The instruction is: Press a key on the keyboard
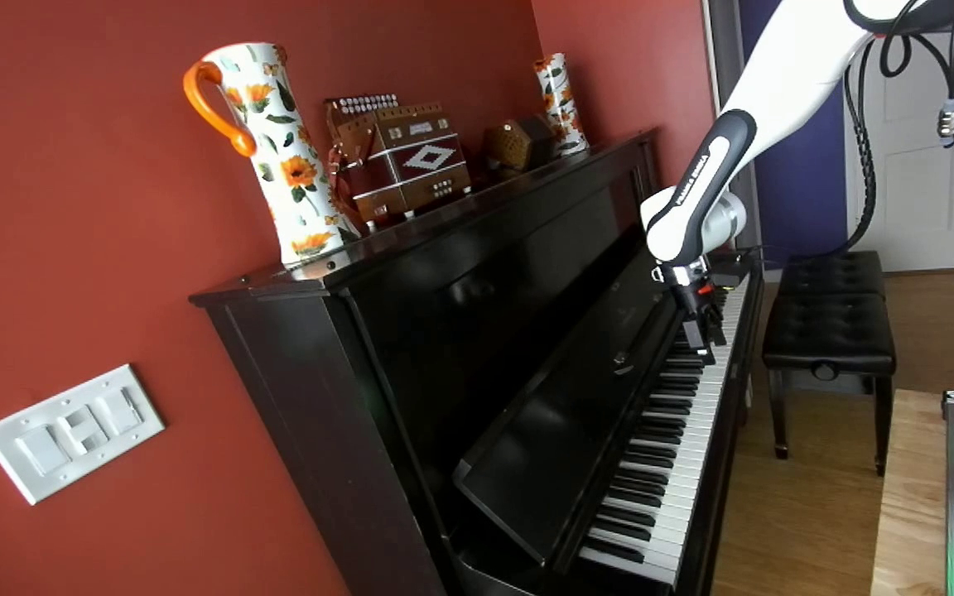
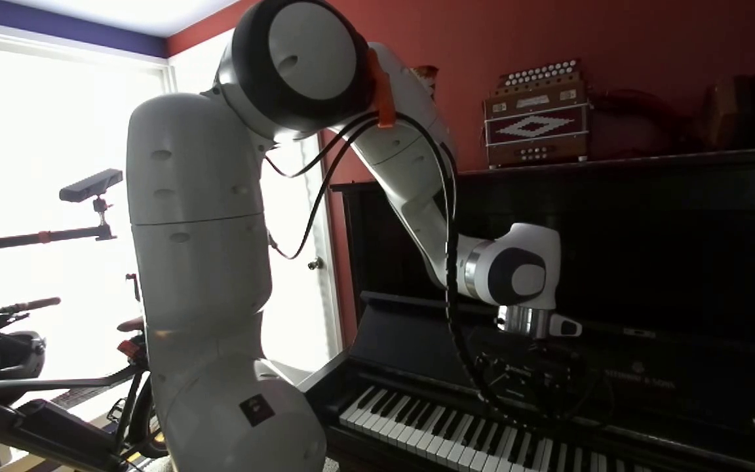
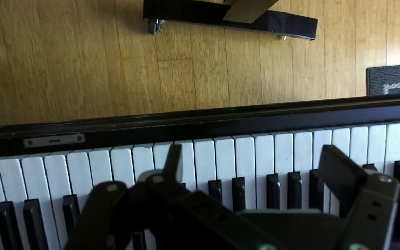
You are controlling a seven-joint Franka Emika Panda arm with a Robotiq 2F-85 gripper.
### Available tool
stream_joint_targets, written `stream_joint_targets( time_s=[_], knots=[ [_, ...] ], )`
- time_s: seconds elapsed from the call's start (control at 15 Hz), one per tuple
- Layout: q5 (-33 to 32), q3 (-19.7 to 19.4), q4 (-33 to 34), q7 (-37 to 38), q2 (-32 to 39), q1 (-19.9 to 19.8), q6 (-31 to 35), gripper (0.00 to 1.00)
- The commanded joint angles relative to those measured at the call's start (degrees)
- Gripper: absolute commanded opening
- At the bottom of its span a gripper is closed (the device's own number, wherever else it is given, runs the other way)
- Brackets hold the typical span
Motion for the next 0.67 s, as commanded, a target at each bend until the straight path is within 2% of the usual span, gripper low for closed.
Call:
stream_joint_targets(
  time_s=[0.0,0.13,0.33,0.4,0.47,0.53,0.6],
  knots=[
    [0.0,0.5,0.1,0.0,-0.1,-0.5,-0.1,1.00],
    [-1.7,0.5,0.7,0.3,1.9,-0.5,2.1,1.00],
    [0.2,0.3,1.7,-3.0,6.2,-1.3,7.0,1.00],
    [0.6,0.3,1.9,-3.9,7.5,-1.7,8.5,0.75],
    [0.8,0.5,2.0,-4.8,8.5,-2.1,9.9,0.74],
    [0.8,0.7,2.2,-5.7,9.7,-2.6,11.3,0.69],
    [0.9,0.9,2.3,-6.5,10.7,-3.1,12.5,0.59]
  ],
)
